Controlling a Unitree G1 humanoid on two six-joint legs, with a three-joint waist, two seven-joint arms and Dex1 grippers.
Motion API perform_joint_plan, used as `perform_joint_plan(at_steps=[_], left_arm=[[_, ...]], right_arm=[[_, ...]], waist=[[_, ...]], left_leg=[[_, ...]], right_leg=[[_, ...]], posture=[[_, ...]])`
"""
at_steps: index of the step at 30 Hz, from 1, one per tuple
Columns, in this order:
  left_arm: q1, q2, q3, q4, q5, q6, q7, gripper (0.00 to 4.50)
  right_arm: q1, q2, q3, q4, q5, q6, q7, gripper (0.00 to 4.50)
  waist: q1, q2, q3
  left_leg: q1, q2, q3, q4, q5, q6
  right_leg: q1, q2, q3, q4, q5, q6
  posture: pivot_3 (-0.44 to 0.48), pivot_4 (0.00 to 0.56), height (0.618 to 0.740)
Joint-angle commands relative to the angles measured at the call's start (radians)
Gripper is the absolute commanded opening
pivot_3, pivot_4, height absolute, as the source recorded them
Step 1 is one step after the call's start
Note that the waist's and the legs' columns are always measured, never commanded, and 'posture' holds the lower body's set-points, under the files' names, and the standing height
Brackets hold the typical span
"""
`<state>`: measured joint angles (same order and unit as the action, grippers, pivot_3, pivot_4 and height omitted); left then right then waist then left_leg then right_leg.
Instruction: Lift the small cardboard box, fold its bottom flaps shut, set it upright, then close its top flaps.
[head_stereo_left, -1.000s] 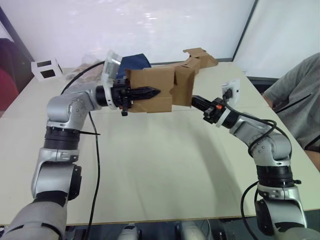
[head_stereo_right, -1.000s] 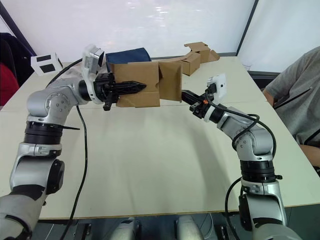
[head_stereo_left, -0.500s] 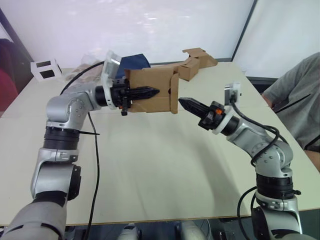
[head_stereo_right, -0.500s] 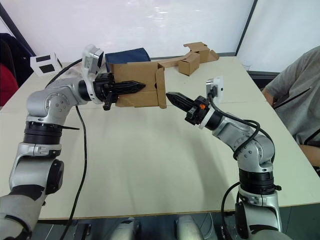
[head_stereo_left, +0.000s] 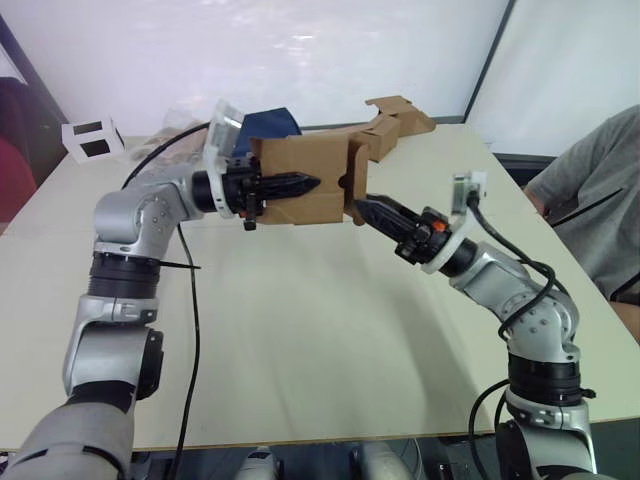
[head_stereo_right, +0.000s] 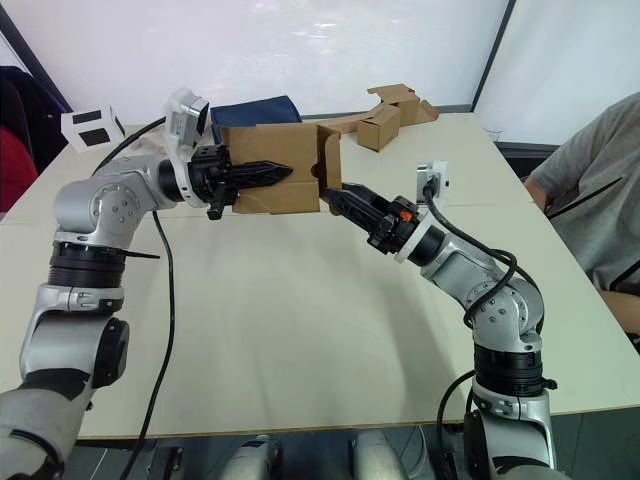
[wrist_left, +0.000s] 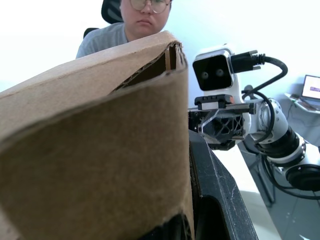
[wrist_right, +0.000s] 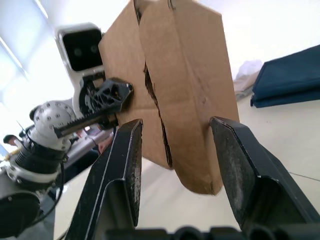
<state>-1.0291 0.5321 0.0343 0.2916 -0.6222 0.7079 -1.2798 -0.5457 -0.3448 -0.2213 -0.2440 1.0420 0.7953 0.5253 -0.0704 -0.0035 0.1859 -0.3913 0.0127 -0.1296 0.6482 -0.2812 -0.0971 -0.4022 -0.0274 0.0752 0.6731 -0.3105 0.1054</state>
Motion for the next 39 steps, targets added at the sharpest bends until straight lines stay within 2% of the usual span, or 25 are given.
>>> perform_joint_plan(at_steps=[1,3,6,21,22,24,26,27,39], left_arm=[[-0.029,0.004,0.028,-0.029,-0.024,0.000,-0.003,0.00],[-0.030,0.003,0.030,-0.036,-0.032,0.009,-0.003,0.00],[-0.034,0.002,0.035,-0.042,-0.046,0.025,-0.002,0.00],[-0.021,0.021,0.033,-0.047,-0.061,0.033,-0.003,0.00],[-0.021,0.022,0.034,-0.046,-0.061,0.033,-0.003,0.00],[-0.021,0.022,0.036,-0.044,-0.063,0.034,-0.002,0.00],[-0.022,0.021,0.040,-0.042,-0.066,0.036,0.001,0.00],[-0.022,0.021,0.041,-0.041,-0.067,0.037,0.001,0.00],[-0.022,0.018,0.039,-0.046,-0.068,0.034,0.007,0.00]], right_arm=[[0.005,0.002,-0.037,-0.021,0.060,0.005,-0.009,1.97],[0.013,-0.004,-0.035,-0.024,0.064,0.006,-0.009,1.45],[0.020,-0.009,-0.024,-0.021,0.057,0.002,-0.003,0.21],[0.021,0.004,-0.010,-0.007,0.058,-0.007,0.000,0.21],[0.022,0.007,-0.017,-0.003,0.073,0.000,-0.005,0.72],[0.023,0.012,-0.026,0.002,0.099,0.010,-0.013,1.27],[0.027,0.021,-0.038,0.009,0.136,0.020,-0.032,2.21],[0.030,0.027,-0.043,0.012,0.156,0.026,-0.039,2.50],[0.054,0.075,-0.061,0.006,0.278,0.034,-0.111,2.50]], waist=[[0.001,0.000,0.000],[0.001,0.000,0.000],[0.000,0.000,0.000],[0.000,0.000,0.000],[0.000,0.000,0.000],[0.000,0.000,0.000],[0.000,0.000,0.000],[0.000,0.000,0.000],[0.000,0.000,0.000]], left_leg=[[0.000,0.000,0.000,0.000,0.000,0.000],[0.000,0.000,0.000,0.000,0.000,0.000],[0.000,0.000,0.000,0.000,0.000,0.000],[0.000,0.000,0.000,0.000,0.000,0.001],[0.000,0.000,0.000,0.000,0.000,0.001],[0.000,0.000,0.000,0.000,0.000,0.000],[0.000,0.000,0.000,0.000,0.000,0.000],[0.000,0.000,0.000,0.000,0.000,0.000],[0.000,0.000,0.000,0.000,0.000,0.001]], right_leg=[[0.000,0.000,0.000,0.000,0.000,0.000],[0.000,0.000,0.000,0.000,0.000,0.000],[0.000,0.000,0.000,0.000,0.000,0.000],[0.000,0.000,0.000,0.000,0.000,0.000],[0.000,0.000,0.000,0.000,0.000,0.000],[0.000,0.000,0.000,0.000,0.000,0.000],[0.000,0.000,0.000,0.000,0.000,0.000],[0.000,0.000,0.000,0.000,0.000,0.000],[0.000,0.000,0.000,0.000,0.000,0.000]], posture=[[0.000,0.150,0.740],[0.000,0.150,0.740],[0.000,0.150,0.740],[0.000,0.150,0.740],[0.000,0.150,0.740],[0.000,0.150,0.740],[0.000,0.150,0.740],[0.000,0.150,0.740],[0.000,0.150,0.740]])
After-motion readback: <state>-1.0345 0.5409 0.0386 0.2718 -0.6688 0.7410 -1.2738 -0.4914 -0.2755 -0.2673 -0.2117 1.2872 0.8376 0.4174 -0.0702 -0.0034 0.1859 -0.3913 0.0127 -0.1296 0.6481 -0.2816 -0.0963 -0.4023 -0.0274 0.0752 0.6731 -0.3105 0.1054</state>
